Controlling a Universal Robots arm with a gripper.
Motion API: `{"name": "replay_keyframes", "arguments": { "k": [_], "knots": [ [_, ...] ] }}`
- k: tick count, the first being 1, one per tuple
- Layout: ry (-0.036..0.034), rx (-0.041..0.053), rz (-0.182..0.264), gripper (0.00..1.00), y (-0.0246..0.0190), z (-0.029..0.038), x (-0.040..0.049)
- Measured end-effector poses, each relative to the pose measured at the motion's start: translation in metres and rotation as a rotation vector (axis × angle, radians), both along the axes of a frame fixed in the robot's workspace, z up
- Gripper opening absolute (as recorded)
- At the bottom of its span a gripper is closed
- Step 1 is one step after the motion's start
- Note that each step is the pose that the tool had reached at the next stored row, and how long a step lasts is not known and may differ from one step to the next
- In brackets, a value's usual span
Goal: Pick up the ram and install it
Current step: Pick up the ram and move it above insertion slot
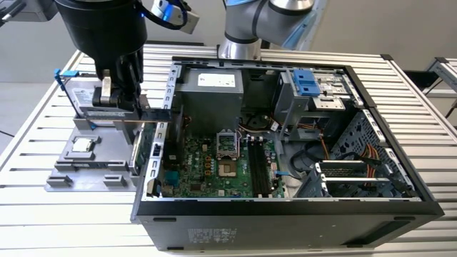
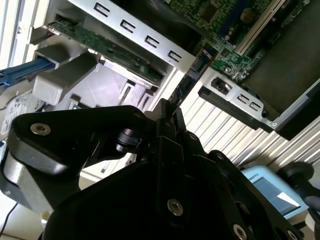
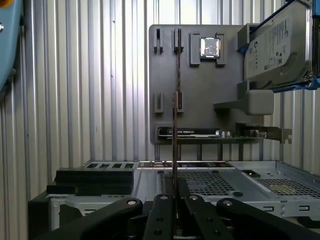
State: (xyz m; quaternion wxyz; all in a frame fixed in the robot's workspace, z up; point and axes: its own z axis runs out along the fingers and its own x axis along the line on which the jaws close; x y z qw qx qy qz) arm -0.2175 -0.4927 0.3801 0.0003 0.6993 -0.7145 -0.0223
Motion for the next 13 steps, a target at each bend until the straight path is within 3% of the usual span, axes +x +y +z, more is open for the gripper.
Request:
{"name": "replay_keyframes", "arguments": {
  "k": [13],
  "knots": [
    [0.0001,-0.0001,0.0,0.0,0.0,0.0,0.0119]
  ]
}}
